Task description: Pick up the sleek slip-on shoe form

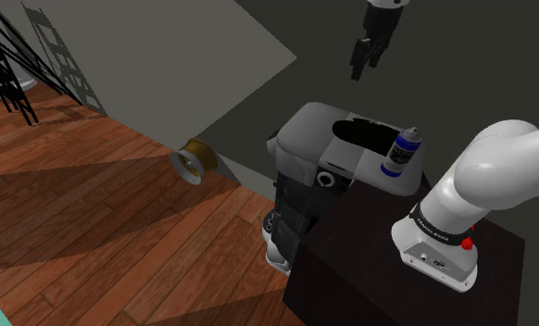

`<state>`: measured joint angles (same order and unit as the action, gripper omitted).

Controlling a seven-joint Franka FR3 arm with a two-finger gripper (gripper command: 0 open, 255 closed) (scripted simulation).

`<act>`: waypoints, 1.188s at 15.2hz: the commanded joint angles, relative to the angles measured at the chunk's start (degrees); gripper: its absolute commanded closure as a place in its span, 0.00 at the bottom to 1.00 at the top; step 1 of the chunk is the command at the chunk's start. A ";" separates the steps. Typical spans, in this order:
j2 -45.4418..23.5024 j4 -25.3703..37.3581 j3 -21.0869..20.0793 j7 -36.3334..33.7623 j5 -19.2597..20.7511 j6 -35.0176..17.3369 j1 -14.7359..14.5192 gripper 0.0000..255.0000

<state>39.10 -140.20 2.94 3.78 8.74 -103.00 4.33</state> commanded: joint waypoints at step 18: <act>-15.13 -10.38 13.54 -13.15 7.28 -22.26 17.75 0.00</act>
<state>24.68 -149.87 15.51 -8.88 15.47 -123.93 20.91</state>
